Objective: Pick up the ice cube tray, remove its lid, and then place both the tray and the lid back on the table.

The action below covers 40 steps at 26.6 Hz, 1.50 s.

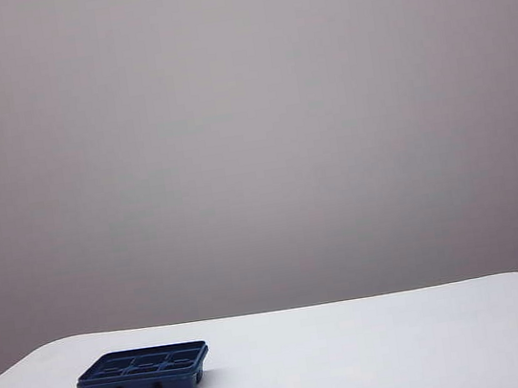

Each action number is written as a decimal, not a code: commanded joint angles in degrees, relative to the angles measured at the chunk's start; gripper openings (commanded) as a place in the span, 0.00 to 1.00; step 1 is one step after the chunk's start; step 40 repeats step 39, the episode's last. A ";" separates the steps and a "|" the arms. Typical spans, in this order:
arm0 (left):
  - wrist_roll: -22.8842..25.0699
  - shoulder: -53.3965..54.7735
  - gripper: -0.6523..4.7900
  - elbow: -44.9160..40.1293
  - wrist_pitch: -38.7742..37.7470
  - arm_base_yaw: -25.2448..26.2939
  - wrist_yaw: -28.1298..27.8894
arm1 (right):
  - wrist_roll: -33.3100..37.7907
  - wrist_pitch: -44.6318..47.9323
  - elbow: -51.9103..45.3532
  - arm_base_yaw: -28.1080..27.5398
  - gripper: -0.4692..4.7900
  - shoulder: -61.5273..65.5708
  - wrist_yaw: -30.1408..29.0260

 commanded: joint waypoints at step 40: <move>3.91 0.00 0.11 -1.79 -6.56 0.13 2.03 | -0.44 -8.96 -0.81 0.00 0.08 0.48 -0.11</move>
